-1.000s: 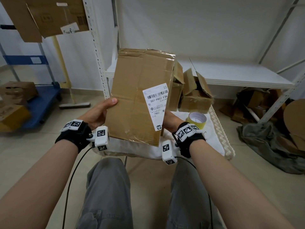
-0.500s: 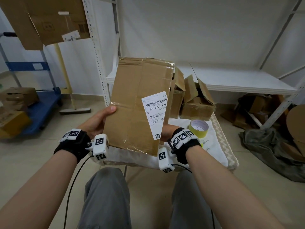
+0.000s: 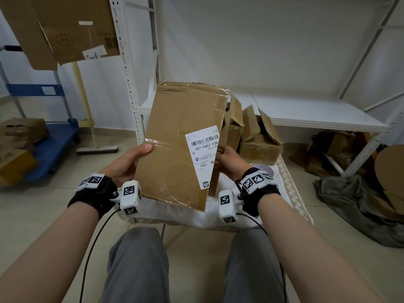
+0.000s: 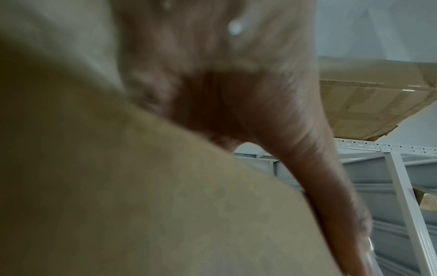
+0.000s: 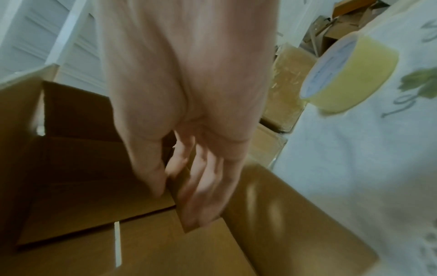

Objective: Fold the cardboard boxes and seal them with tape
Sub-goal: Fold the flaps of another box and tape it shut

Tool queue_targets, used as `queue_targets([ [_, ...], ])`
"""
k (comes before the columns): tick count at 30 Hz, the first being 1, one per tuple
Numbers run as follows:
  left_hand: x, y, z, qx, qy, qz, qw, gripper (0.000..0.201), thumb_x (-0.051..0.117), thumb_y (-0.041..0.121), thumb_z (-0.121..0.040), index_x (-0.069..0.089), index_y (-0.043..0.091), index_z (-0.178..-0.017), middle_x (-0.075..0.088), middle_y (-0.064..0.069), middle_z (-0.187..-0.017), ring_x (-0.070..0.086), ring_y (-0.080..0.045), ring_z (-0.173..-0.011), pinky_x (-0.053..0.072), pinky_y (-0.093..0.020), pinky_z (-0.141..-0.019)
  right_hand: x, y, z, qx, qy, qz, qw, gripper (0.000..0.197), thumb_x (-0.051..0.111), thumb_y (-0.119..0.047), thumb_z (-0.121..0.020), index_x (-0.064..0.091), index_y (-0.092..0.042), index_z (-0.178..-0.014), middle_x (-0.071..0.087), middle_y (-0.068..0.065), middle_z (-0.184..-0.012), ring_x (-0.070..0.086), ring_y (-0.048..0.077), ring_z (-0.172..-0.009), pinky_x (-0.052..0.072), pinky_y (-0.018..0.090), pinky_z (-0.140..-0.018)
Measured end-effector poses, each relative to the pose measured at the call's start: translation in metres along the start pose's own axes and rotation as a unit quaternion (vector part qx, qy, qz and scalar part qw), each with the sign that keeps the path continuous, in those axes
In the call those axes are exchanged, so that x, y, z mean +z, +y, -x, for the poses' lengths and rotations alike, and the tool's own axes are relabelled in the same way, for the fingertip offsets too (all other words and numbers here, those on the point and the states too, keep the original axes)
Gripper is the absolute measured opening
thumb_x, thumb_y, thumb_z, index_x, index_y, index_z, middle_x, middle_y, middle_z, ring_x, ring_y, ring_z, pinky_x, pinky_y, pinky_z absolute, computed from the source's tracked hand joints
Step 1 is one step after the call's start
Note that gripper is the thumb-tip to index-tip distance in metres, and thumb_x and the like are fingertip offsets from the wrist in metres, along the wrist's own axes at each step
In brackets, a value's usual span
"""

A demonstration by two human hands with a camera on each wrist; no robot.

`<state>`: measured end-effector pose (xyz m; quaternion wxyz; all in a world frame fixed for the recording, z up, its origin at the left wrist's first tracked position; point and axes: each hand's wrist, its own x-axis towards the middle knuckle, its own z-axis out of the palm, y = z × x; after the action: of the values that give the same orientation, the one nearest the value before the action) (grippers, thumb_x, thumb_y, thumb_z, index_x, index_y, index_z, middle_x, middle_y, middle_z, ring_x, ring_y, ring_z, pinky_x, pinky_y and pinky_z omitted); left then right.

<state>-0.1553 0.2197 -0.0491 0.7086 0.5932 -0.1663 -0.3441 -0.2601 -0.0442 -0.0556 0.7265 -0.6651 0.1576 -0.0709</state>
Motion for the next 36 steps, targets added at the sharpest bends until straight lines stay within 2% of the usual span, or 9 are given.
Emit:
queue_targets([
  [4,0.004,0.0,0.003,-0.012,-0.019,0.032,0.999,0.1,0.099,0.049,-0.028,0.066,0.012,-0.115,0.074,-0.016,-0.109,0.074,-0.028,-0.09,0.062,-0.042,-0.069,-0.01,-0.012,-0.007,-0.099,0.153,-0.029,0.983,0.055,0.057,0.014,-0.092,0.036,-0.021,-0.128,0.053,0.019,-0.106,0.06,0.013,-0.063,0.05,0.018,-0.05],
  [8,0.004,0.0,0.002,-0.009,-0.022,0.033,0.999,0.101,0.099,0.049,-0.028,0.066,0.012,-0.116,0.074,-0.015,-0.108,0.074,-0.028,-0.09,0.062,-0.042,-0.07,-0.017,-0.018,-0.017,-0.136,0.139,0.06,0.979,0.086,0.055,0.014,-0.091,0.032,-0.043,-0.151,0.043,0.015,-0.13,0.062,0.03,-0.107,0.062,0.032,-0.076],
  [11,0.003,0.0,0.001,-0.006,-0.025,0.032,0.999,0.098,0.099,0.05,-0.03,0.066,0.013,-0.115,0.074,-0.016,-0.11,0.074,-0.029,-0.091,0.062,-0.043,-0.073,-0.018,-0.018,-0.019,-0.123,0.119,0.136,0.976,0.07,0.053,0.005,-0.097,0.046,-0.046,-0.144,0.031,0.009,-0.133,0.053,0.027,-0.118,0.053,0.034,-0.101],
  [15,0.005,0.0,0.002,-0.006,-0.027,0.032,0.999,0.092,0.099,0.049,-0.03,0.07,0.013,-0.11,0.073,-0.017,-0.11,0.074,-0.029,-0.091,0.062,-0.044,-0.073,-0.015,-0.014,-0.028,-0.068,0.133,0.115,0.982,0.021,0.053,-0.036,-0.099,0.069,-0.048,-0.105,0.03,0.004,-0.155,0.031,0.025,-0.146,0.027,0.043,-0.122],
  [19,0.005,0.0,0.0,-0.001,-0.022,0.021,1.0,0.096,0.098,0.051,-0.029,0.067,0.012,-0.111,0.075,-0.014,-0.104,0.075,-0.027,-0.087,0.063,-0.042,-0.069,-0.021,-0.002,-0.04,0.005,0.072,0.062,0.995,0.048,0.044,-0.083,-0.08,0.074,-0.052,-0.102,0.054,-0.007,-0.148,0.036,0.023,-0.145,0.021,0.053,-0.119],
  [22,0.003,0.0,-0.003,0.0,-0.018,0.014,1.0,0.098,0.098,0.052,-0.032,0.066,0.012,-0.115,0.074,-0.015,-0.108,0.074,-0.027,-0.092,0.062,-0.044,-0.076,-0.019,-0.006,-0.03,0.004,0.038,-0.018,0.999,0.057,0.033,-0.076,-0.094,0.071,-0.039,-0.114,0.073,-0.011,-0.103,0.06,0.017,-0.102,0.047,0.037,-0.083],
  [26,-0.003,-0.002,-0.005,-0.01,-0.007,0.044,0.999,0.094,0.098,0.051,-0.036,0.068,0.013,-0.117,0.071,-0.017,-0.116,0.073,-0.029,-0.097,0.061,-0.046,-0.078,-0.015,-0.006,-0.02,-0.048,0.008,-0.091,0.995,0.071,0.028,-0.076,-0.095,0.058,-0.029,-0.138,0.068,-0.015,-0.082,0.057,0.005,-0.068,0.037,0.022,-0.053],
  [32,-0.008,-0.003,-0.008,-0.019,0.007,0.051,0.998,0.089,0.097,0.051,-0.039,0.072,0.015,-0.116,0.069,-0.018,-0.123,0.071,-0.031,-0.102,0.06,-0.05,-0.083,-0.009,0.005,-0.007,-0.086,-0.072,-0.053,0.992,0.11,0.063,-0.091,-0.059,0.043,-0.033,-0.15,0.059,0.008,-0.14,0.063,0.023,-0.117,0.049,0.049,-0.099],
  [36,-0.003,0.0,-0.007,-0.013,0.016,0.03,0.999,0.101,0.097,0.052,-0.038,0.063,0.015,-0.126,0.069,-0.017,-0.124,0.07,-0.031,-0.105,0.058,-0.051,-0.087,0.0,-0.001,-0.004,-0.112,-0.122,-0.044,0.985,0.126,0.071,-0.087,-0.053,0.035,-0.022,-0.154,0.057,0.009,-0.143,0.061,0.022,-0.124,0.05,0.049,-0.103],
])
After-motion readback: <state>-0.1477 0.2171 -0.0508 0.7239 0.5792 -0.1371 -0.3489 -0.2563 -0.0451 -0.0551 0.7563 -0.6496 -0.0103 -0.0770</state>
